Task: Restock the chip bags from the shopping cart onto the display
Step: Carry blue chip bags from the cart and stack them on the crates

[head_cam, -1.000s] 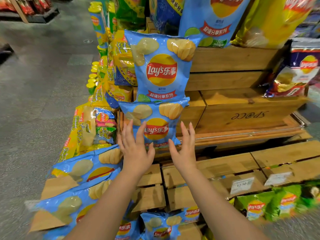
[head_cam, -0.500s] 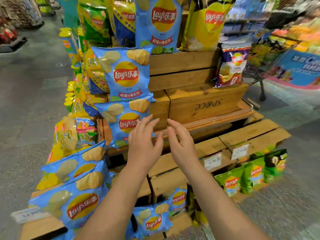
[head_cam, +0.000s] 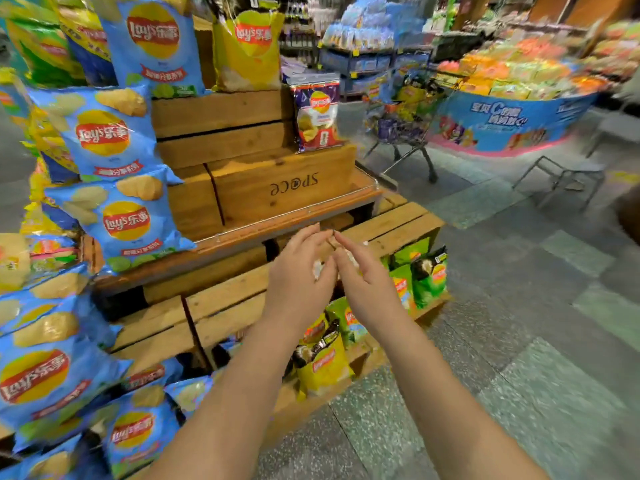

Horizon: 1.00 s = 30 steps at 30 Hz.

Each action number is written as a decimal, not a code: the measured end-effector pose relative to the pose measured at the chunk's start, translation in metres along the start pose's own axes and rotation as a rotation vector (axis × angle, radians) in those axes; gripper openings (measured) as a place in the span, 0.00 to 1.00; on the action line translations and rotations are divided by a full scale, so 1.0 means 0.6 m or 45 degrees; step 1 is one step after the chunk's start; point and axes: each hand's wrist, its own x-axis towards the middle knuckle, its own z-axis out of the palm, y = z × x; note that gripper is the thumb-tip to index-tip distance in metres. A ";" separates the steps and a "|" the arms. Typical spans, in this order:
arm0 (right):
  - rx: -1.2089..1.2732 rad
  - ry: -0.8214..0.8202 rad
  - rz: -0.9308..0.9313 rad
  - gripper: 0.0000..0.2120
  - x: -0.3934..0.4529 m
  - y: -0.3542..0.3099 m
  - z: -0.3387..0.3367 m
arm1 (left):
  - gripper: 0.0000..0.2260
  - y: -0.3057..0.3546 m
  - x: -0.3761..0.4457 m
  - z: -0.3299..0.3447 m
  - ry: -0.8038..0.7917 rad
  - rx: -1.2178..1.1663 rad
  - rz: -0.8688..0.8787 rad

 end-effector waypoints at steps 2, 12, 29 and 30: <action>-0.034 0.056 0.043 0.17 -0.025 0.013 -0.056 | 0.16 0.041 -0.010 0.041 -0.068 0.000 0.014; -0.170 0.330 0.169 0.20 -0.040 0.096 -0.252 | 0.16 0.156 0.031 0.227 -0.314 -0.119 0.157; -0.233 0.496 0.120 0.19 0.340 0.257 -0.637 | 0.14 0.297 0.442 0.626 -0.390 -0.271 0.365; -0.224 0.501 0.134 0.19 0.357 0.266 -0.664 | 0.14 0.305 0.459 0.655 -0.396 -0.263 0.374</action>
